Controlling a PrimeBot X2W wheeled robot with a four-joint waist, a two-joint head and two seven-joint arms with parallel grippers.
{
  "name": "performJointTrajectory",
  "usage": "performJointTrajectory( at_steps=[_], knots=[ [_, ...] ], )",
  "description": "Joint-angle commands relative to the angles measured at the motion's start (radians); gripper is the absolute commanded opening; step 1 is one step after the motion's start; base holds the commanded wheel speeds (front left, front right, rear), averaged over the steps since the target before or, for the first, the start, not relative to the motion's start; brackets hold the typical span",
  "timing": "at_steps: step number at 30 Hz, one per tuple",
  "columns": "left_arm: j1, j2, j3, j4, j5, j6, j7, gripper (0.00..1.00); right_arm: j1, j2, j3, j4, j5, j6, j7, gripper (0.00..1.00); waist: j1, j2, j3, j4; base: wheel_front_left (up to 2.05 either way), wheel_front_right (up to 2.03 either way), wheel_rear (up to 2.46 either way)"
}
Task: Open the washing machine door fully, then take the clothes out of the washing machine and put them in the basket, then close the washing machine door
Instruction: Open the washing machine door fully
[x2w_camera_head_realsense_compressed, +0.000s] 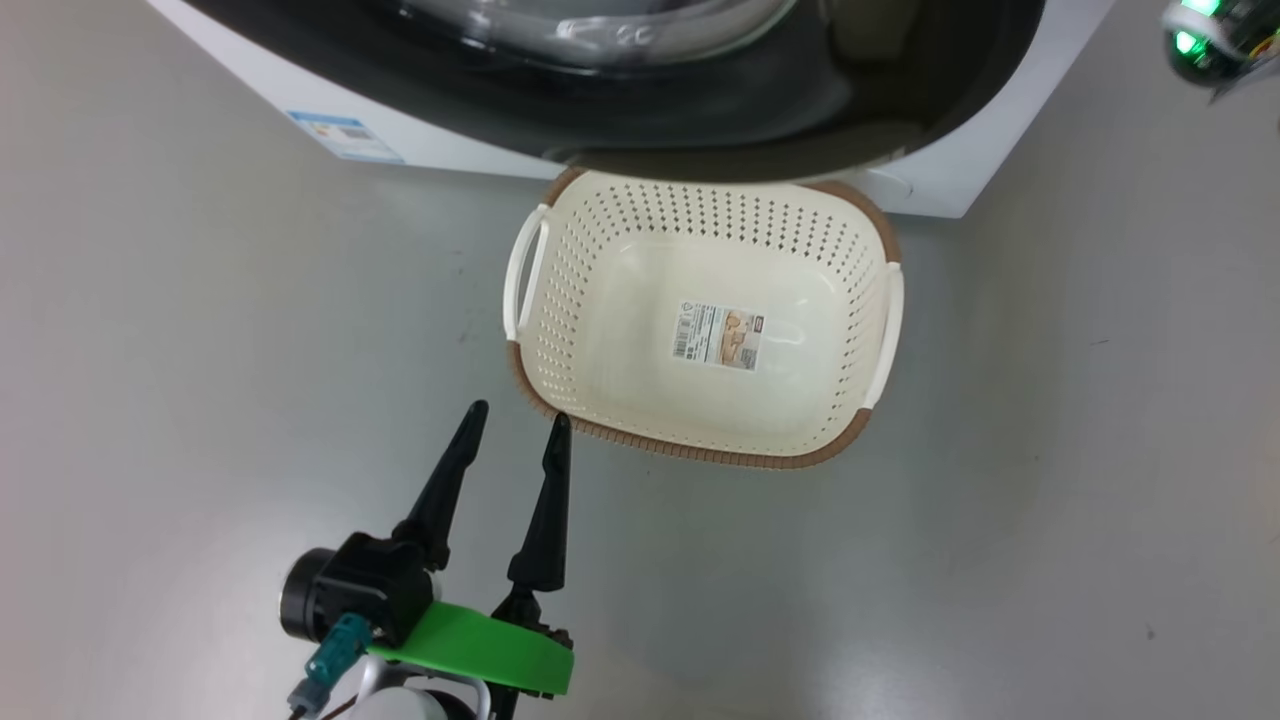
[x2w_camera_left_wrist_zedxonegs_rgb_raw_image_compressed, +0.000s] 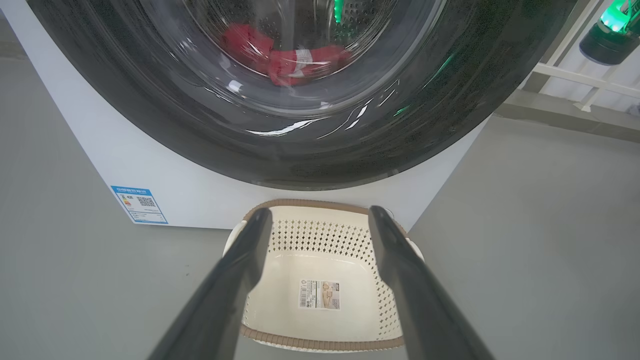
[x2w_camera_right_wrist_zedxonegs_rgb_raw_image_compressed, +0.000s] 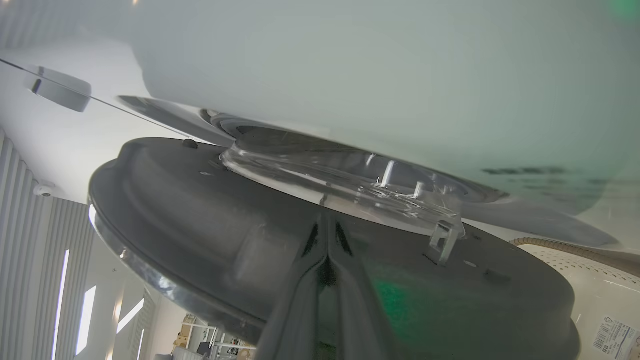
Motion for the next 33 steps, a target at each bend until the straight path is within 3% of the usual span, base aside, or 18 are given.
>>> performJointTrajectory(
  at_steps=[1,33],
  knots=[
    [0.0,0.012,0.036,-0.015,0.005,0.002,-0.009,1.0,0.034,0.033,0.014,-0.04,-0.009,0.005,0.018,0.0,-0.0001,0.0,-0.015,-0.013,0.0,0.0,0.0],
    [0.078,0.012,0.078,-0.012,0.045,-0.013,-0.009,1.0,0.418,0.172,0.049,-0.296,-0.107,0.005,0.154,0.0,-0.0001,0.0,-0.167,-0.048,0.0,0.0,0.0]
  ],
)
